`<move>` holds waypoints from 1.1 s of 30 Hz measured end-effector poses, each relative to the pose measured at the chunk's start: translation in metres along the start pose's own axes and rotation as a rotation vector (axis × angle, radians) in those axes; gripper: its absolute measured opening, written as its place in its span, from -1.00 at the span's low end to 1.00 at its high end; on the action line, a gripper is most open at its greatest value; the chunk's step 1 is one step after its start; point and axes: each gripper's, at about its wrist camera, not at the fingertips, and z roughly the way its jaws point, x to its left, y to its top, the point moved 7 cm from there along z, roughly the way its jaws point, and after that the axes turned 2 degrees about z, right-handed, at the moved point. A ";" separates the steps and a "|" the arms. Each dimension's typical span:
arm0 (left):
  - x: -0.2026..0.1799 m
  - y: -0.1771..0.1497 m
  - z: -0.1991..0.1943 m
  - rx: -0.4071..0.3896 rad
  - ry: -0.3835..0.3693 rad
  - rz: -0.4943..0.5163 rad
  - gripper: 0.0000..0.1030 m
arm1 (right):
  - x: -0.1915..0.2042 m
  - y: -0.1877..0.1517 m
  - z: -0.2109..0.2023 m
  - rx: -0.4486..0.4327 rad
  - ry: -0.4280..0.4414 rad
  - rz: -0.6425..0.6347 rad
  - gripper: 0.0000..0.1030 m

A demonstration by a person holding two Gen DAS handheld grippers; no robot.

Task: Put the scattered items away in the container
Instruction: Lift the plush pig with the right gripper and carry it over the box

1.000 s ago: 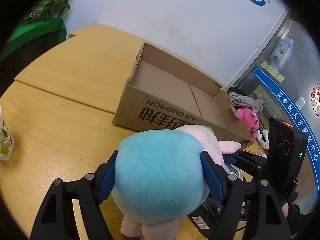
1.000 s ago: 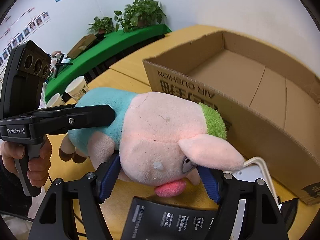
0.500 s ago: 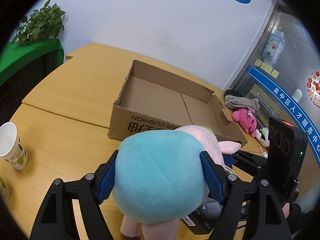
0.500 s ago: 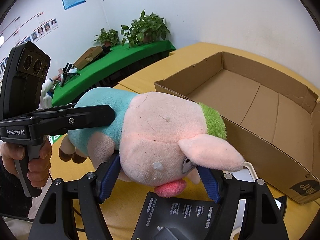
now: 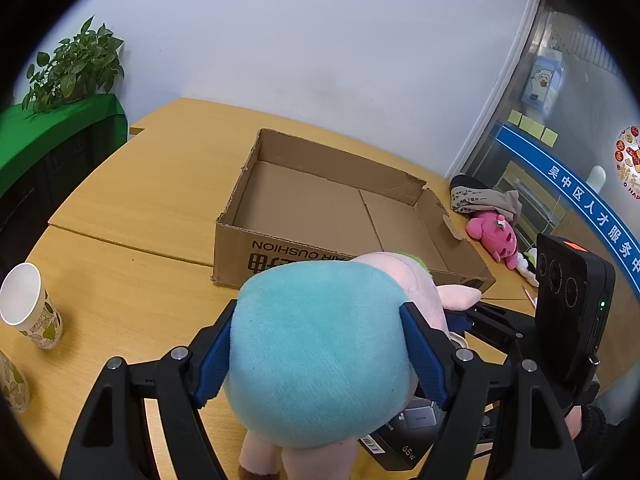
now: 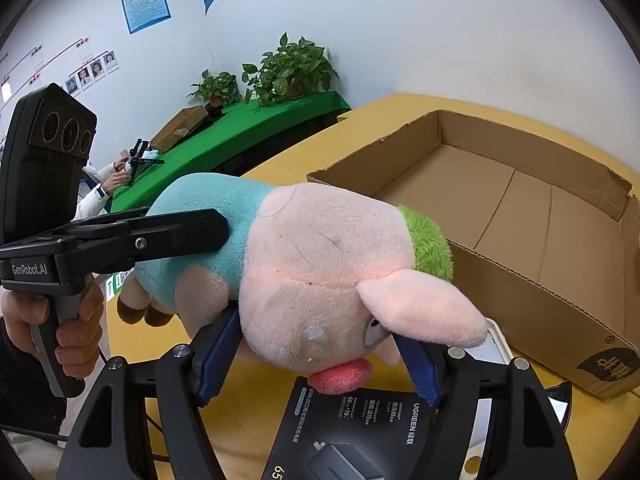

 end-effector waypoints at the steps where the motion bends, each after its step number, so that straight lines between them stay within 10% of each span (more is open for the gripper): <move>1: 0.000 0.000 0.000 0.000 -0.001 -0.001 0.49 | 0.000 0.000 0.000 0.000 -0.001 0.000 0.52; 33: -0.001 -0.002 0.013 0.021 -0.027 0.005 0.49 | -0.014 -0.003 0.005 0.026 -0.018 0.012 0.52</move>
